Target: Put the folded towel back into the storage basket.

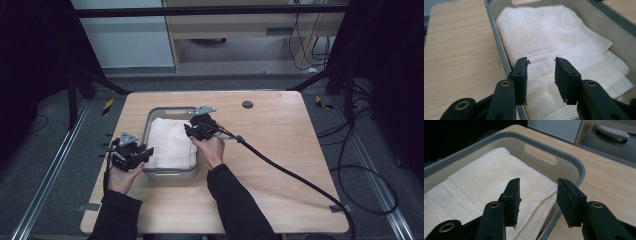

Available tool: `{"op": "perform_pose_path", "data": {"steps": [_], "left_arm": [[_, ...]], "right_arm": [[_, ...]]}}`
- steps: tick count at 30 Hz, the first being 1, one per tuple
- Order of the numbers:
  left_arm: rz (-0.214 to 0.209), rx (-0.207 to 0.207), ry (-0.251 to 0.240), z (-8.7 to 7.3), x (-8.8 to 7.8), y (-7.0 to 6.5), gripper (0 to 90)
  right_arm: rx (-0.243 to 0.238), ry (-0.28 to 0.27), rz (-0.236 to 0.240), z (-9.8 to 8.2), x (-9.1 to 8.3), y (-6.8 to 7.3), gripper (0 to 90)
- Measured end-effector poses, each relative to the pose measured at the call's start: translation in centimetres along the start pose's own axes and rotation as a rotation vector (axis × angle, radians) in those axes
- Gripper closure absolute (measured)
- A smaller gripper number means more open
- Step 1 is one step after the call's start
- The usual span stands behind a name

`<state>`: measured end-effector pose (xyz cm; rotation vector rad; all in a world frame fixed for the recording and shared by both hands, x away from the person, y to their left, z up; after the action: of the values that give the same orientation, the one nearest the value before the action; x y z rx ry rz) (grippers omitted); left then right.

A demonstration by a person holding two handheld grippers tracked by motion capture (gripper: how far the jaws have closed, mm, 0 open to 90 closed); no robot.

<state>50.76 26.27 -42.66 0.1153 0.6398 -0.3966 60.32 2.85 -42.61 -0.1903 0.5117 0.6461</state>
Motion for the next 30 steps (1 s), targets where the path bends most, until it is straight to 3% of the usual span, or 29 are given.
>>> {"op": "perform_pose_path", "data": {"steps": [5,11,12,19,20,29,30], "left_arm": [[0.001,0.003,-0.066,0.7,-1.4,-0.1,58.8],[-0.009,0.031,-0.100,1.0,-2.2,-0.4,51.4],[-0.015,0.036,-0.106,0.9,-2.2,-0.5,49.4],[-0.024,0.040,-0.128,0.6,-2.5,-0.5,39.1],[-0.021,0.044,-0.128,0.3,-2.6,-0.4,38.2],[-0.006,0.036,-0.132,-0.6,-3.1,0.1,33.6],[0.000,0.036,-0.130,-0.9,-3.2,0.1,33.2]], "right_arm": [[0.007,-0.030,0.009,0.3,-1.8,-0.6,45.5],[0.015,-0.070,0.005,0.2,-4.1,-1.9,35.5],[0.027,-0.082,-0.001,-0.2,-5.2,-2.7,33.2],[0.057,-0.113,0.000,-1.6,-8.1,-4.9,26.2],[0.056,-0.114,-0.003,-2.4,-9.2,-5.6,24.5],[0.087,-0.126,0.005,-5.6,-12.6,-8.1,17.7],[0.092,-0.127,0.001,-6.7,-13.5,-8.8,16.3]]}}
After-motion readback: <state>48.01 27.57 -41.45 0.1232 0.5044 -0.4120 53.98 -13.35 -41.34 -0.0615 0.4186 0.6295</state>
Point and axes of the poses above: each handheld gripper's, and its own axes: x roughly forward along the jaws, z roughly out of its top, y roughly to its left, the point moved 2 cm from there along x, roughly forward along the jaws, and after that the axes turned 1 degree about -x, right-handed, at the moved point
